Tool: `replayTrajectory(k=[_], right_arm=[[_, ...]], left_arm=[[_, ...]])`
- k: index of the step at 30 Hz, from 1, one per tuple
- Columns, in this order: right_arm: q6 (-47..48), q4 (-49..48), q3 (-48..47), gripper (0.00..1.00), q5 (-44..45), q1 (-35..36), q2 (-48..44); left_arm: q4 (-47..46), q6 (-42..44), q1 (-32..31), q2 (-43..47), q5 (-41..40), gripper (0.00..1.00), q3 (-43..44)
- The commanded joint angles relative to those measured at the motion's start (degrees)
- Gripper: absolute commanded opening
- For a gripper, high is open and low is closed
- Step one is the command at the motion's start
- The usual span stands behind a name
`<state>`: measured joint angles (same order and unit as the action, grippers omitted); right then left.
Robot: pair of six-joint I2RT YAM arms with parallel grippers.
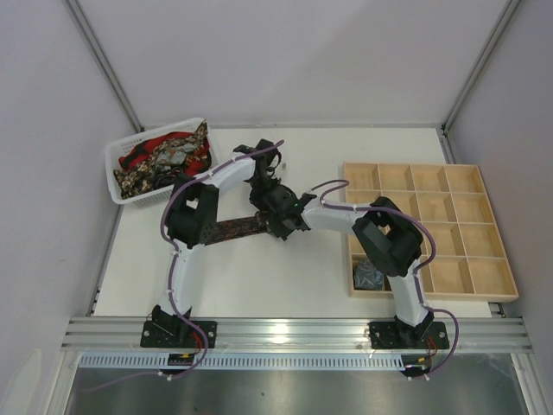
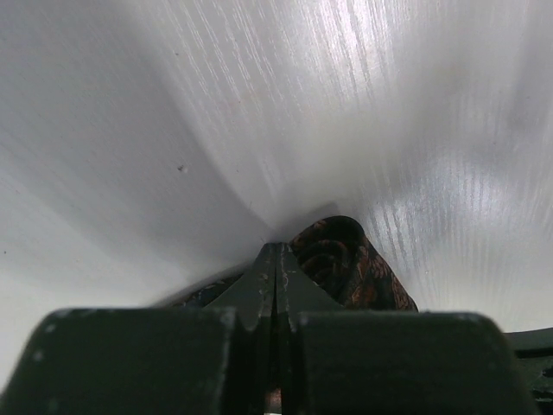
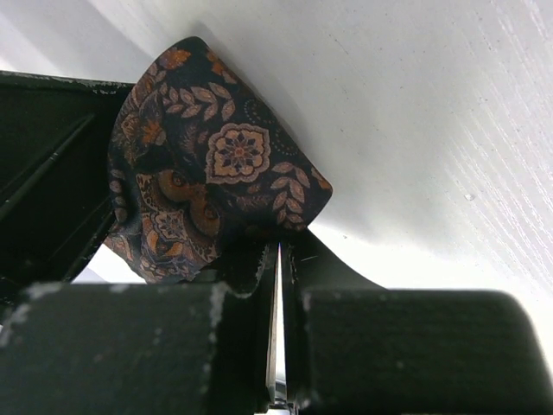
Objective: Roll the ties
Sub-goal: Roll the tie
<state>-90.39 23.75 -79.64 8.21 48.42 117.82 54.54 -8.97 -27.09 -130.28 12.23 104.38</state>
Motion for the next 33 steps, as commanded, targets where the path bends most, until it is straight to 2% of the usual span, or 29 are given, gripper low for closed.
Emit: replayTrajectory(k=[1, 5, 10, 15, 18, 19, 21, 22, 25, 26, 28, 29, 31, 32, 33], right_arm=[[0.74, 1.48, 0.35, 0.00, 3.48, -0.61, 1.90], [3.46, 1.64, 3.96, 0.00, 3.57, -0.09, -1.88], [7.59, 1.91, 7.65, 0.00, 2.95, 0.09, -7.69], [14.26, 3.06, 8.71, 0.00, 1.55, 0.00, -12.08], [23.48, 2.45, 8.27, 0.00, -1.08, -1.40, -13.93], [29.16, 1.31, 8.44, 0.00, -3.52, -2.88, -14.54], [33.94, 0.52, 8.88, 0.07, -5.65, -4.21, -16.82], [39.18, -1.49, 9.32, 0.09, -9.57, -6.22, -17.53], [45.37, -3.26, 10.11, 0.21, -17.83, -9.92, -19.29], [48.26, -3.09, 10.03, 0.28, -19.62, -12.71, -19.38], [50.65, -4.48, 10.29, 0.32, -26.61, -15.71, -18.95], [52.75, -4.93, 10.29, 0.42, -28.84, -18.69, -18.59], [55.22, -5.55, 9.33, 0.56, -34.97, -21.08, -16.76], [57.50, -5.55, 8.54, 0.71, -36.84, -22.74, -15.53], [58.91, -5.55, 7.05, 0.76, -38.95, -23.46, -14.47]], left_arm=[[2.41, 0.71, -1.03, -1.21, -2.29, 0.00, -0.67], [2.58, -0.78, 0.28, -0.94, -4.67, 0.01, 2.93], [2.41, -2.89, 2.22, 0.20, -4.32, 0.07, 7.77], [1.53, -4.56, 3.54, 3.27, -2.91, 0.19, 8.30], [1.88, -4.56, 4.15, 5.64, -2.04, 0.22, 7.42], [1.71, -4.48, 4.24, 6.52, 0.05, 0.22, 6.72], [-0.22, -4.12, 4.68, 10.63, 2.61, 0.21, 2.78], [-1.71, -4.12, 4.59, 12.31, 5.32, 0.21, 1.19], [-3.82, -5.88, 5.12, 17.59, 8.42, 0.20, -4.96], [-4.79, -7.27, 5.29, 18.56, 10.17, 0.19, -7.24], [-6.81, -8.51, 5.29, 21.98, 11.23, 0.19, -9.27], [-7.60, -9.65, 5.29, 23.04, 13.07, 0.18, -11.11], [-10.58, -10.97, 5.29, 25.59, 15.97, 0.19, -14.09], [-11.99, -12.98, 5.29, 26.21, 19.90, 0.19, -15.51], [-13.48, -14.22, 5.29, 26.56, 21.85, 0.19, -16.83]])
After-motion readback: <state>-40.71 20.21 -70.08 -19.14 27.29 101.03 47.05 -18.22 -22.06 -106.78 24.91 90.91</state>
